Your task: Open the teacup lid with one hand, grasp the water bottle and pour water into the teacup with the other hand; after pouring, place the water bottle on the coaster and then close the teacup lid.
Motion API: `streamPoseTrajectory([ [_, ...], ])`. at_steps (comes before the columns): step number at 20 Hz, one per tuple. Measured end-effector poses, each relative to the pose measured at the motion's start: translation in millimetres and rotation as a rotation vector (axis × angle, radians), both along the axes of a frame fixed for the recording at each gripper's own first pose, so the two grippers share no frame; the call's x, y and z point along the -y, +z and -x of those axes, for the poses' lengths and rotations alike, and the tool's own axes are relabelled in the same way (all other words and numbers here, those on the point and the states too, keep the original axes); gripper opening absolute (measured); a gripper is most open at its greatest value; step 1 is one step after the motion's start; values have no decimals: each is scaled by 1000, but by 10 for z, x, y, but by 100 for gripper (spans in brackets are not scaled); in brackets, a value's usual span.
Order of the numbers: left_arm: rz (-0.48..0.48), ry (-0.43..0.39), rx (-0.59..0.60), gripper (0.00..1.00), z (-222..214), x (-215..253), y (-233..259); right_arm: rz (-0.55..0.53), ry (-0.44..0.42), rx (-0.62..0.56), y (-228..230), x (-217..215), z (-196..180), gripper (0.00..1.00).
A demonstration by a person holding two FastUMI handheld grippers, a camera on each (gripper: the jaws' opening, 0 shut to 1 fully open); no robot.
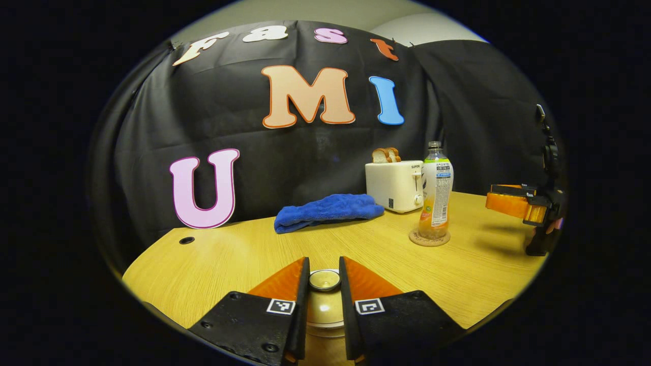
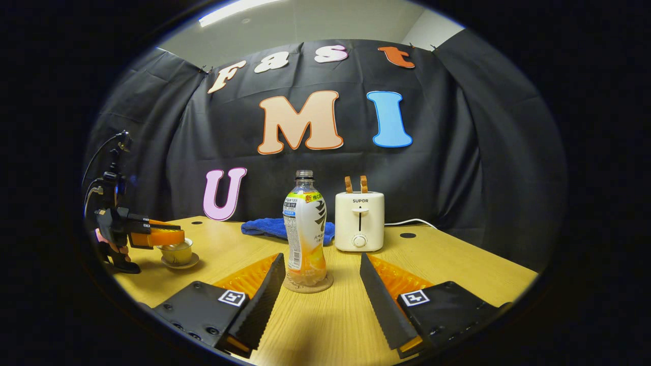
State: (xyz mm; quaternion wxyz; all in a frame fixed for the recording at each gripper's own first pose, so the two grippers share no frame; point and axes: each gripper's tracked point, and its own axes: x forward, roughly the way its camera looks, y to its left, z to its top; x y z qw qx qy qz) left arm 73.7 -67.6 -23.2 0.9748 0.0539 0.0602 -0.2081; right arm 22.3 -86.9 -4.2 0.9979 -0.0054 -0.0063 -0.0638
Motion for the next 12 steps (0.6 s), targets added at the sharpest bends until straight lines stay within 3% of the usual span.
streamPoseTrajectory([
  [2, 3, -5, 2, 33, 8, 7, 10, 0, 0, 0, -8, 0, 5, 94],
  [6, 18, 18, 15, 67, 12, -52, 42, 0, 0, 0, -9, 2, 5, 92],
  [9, 38, 47, 30, 96, 9, -109, 79, 0, 0, 0, -4, 5, 3, 96],
  [12, 79, 93, 60, 96, 43, -218, 138, 0, 1, 0, -6, 7, 5, 96],
])
